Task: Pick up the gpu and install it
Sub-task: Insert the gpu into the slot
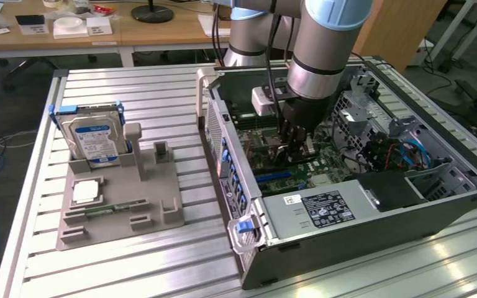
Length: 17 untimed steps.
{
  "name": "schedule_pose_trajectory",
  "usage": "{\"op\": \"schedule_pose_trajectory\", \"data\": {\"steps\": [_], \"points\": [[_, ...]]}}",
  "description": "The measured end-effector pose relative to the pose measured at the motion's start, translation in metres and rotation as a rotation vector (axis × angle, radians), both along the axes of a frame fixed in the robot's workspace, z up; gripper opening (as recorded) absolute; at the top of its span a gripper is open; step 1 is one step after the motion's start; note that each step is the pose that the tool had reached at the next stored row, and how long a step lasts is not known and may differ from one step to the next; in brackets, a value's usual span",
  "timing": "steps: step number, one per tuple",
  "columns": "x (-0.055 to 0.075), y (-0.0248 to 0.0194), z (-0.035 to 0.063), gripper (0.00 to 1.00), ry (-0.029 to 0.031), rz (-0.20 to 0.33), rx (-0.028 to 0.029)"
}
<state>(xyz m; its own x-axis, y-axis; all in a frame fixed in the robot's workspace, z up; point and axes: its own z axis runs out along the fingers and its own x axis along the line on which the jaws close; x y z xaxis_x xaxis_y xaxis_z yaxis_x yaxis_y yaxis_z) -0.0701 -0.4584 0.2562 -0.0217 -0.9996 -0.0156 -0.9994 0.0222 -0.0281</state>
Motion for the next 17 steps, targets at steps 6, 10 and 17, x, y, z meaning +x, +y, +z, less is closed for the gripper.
{"op": "schedule_pose_trajectory", "data": {"steps": [6,10,17], "points": [[-0.003,0.0,-0.0082,0.29,0.0,0.0,0.0001],[-0.006,0.0,-0.0131,0.29,0.0,0.0,0.0],[-0.01,0.0,-0.0212,0.29,-0.0001,0.0,0.0001]]}}
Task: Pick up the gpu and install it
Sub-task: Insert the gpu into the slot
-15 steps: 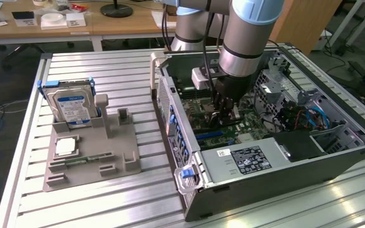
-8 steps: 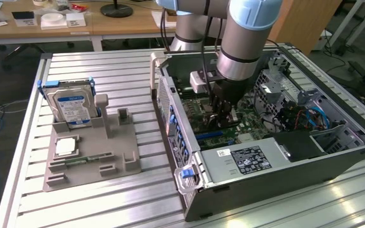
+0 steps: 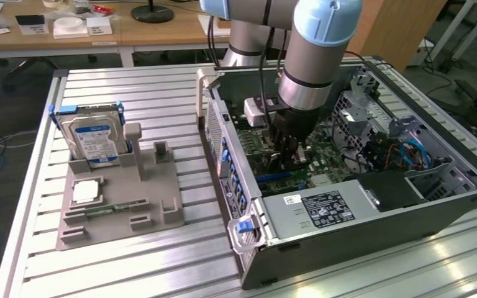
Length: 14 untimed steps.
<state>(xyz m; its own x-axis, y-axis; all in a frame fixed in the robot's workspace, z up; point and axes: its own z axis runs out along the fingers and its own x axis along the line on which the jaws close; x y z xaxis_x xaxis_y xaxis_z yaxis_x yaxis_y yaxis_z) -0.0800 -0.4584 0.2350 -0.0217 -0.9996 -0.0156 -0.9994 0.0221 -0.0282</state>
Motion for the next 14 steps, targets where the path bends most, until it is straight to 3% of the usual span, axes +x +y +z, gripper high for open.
{"op": "schedule_pose_trajectory", "data": {"steps": [10,14], "points": [[-0.0007,0.0,-0.0031,0.29,-0.0001,0.0,0.0001],[-0.0007,0.0,0.0023,0.29,-0.0094,0.0,-0.0001]]}}
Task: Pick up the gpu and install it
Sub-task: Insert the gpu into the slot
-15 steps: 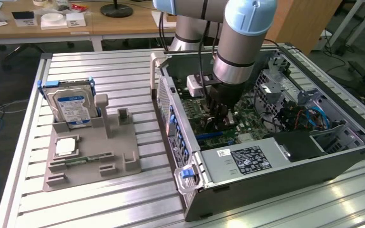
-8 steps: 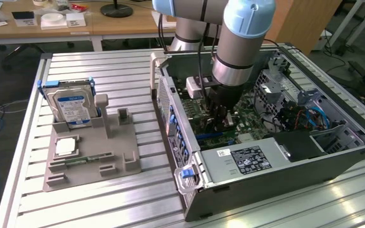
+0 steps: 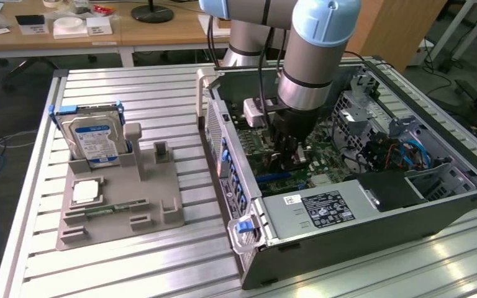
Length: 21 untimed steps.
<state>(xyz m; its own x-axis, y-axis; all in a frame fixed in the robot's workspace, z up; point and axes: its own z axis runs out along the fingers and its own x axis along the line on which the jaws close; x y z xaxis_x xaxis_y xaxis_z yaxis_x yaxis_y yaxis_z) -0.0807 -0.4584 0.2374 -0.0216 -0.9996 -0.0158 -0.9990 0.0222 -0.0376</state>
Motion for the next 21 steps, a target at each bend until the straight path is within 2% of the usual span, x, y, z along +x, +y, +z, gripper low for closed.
{"op": "schedule_pose_trajectory", "data": {"steps": [21], "points": [[-0.001,0.0,-0.0146,0.29,-0.001,0.0,0.0019]]}}
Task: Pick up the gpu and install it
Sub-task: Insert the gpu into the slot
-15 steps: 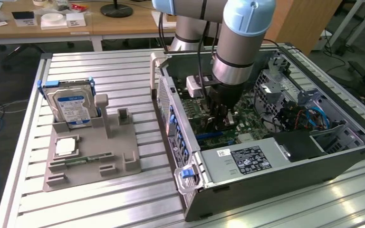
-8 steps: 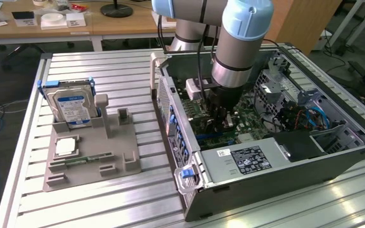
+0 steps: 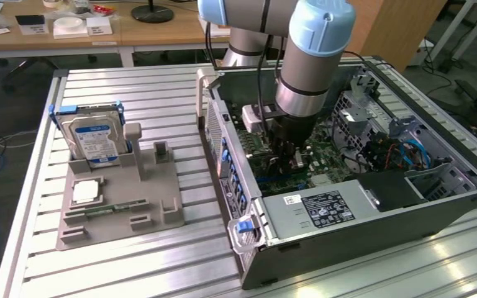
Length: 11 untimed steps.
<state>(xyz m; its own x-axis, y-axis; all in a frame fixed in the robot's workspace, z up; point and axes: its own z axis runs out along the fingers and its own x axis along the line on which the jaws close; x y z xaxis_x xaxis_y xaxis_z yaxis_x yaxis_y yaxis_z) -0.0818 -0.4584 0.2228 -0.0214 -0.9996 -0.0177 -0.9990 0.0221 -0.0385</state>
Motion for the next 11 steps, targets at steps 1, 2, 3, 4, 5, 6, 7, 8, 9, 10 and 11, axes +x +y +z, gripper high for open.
{"op": "schedule_pose_trajectory", "data": {"steps": [1,2,3,4,5,6,7,8,9,10,11], "points": [[-0.0001,0.0,-0.001,0.29,0.0001,0.0,0.0],[-0.0001,0.0,-0.0021,0.29,0.0002,0.0,0.0003],[-0.0002,-0.0001,-0.003,0.29,0.0003,0.0,0.0003],[-0.0003,-0.0001,-0.0036,0.29,0.0003,0.0,0.0003],[-0.0003,-0.0001,-0.0036,0.29,0.0003,0.0,0.0003],[-0.0003,0.0,-0.0037,0.29,0.0002,0.0,0.0005],[-0.0002,0.0,-0.0039,0.29,0.0001,0.0,0.0008],[-0.0002,0.0,-0.0039,0.29,0.0001,0.0,0.0009],[-0.0002,0.0,-0.0039,0.29,0.0,0.0,0.0009],[-0.0004,0.0001,-0.004,0.29,-0.0002,0.0,0.001],[-0.0013,0.0001,-0.0047,0.29,-0.0002,0.0,0.0015]]}}
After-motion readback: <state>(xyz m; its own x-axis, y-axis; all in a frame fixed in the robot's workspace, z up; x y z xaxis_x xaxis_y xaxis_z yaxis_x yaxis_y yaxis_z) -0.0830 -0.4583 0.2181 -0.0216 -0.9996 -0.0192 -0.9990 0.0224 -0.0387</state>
